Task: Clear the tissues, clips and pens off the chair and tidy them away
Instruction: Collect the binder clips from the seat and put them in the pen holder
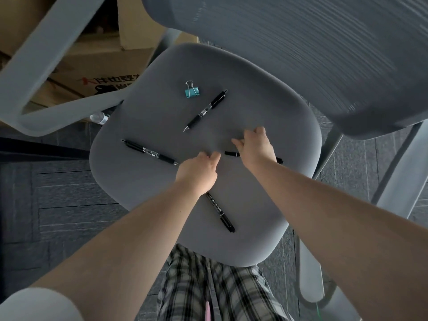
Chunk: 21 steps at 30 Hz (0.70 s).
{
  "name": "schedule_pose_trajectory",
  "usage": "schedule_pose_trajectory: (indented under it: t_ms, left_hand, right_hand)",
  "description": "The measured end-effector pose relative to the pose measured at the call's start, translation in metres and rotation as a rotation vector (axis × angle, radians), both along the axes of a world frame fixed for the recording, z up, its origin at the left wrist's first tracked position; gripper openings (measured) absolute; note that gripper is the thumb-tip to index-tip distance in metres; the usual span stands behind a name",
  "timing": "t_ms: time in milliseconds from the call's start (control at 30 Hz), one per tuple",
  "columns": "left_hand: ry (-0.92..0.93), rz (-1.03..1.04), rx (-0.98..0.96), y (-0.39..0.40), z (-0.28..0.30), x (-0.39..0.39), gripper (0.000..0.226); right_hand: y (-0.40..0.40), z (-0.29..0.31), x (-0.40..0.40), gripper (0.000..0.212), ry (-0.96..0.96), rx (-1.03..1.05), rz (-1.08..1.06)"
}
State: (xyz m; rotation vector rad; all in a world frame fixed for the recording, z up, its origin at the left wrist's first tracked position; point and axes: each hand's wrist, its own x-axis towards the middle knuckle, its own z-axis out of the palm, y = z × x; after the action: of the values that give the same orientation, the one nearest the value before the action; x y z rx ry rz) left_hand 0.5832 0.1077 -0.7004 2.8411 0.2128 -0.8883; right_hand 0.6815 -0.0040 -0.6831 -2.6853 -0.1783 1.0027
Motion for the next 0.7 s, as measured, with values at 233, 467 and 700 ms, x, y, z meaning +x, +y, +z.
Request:
schedule_pose_trajectory:
  t_ms: [233, 467, 700]
  left_hand:
    - [0.013, 0.036, -0.015, 0.010, -0.001, 0.008, 0.039]
    - [-0.013, 0.069, -0.071, 0.027, 0.000, 0.018, 0.023]
    - [-0.155, 0.220, -0.188, 0.048, 0.009, 0.013, 0.016]
  right_hand:
    - [0.014, -0.009, 0.002, 0.033, -0.006, -0.080, 0.064]
    - [0.033, 0.000, 0.016, 0.027, -0.065, -0.116, 0.090]
    - [0.064, 0.010, 0.027, 0.022, -0.146, 0.056, 0.108]
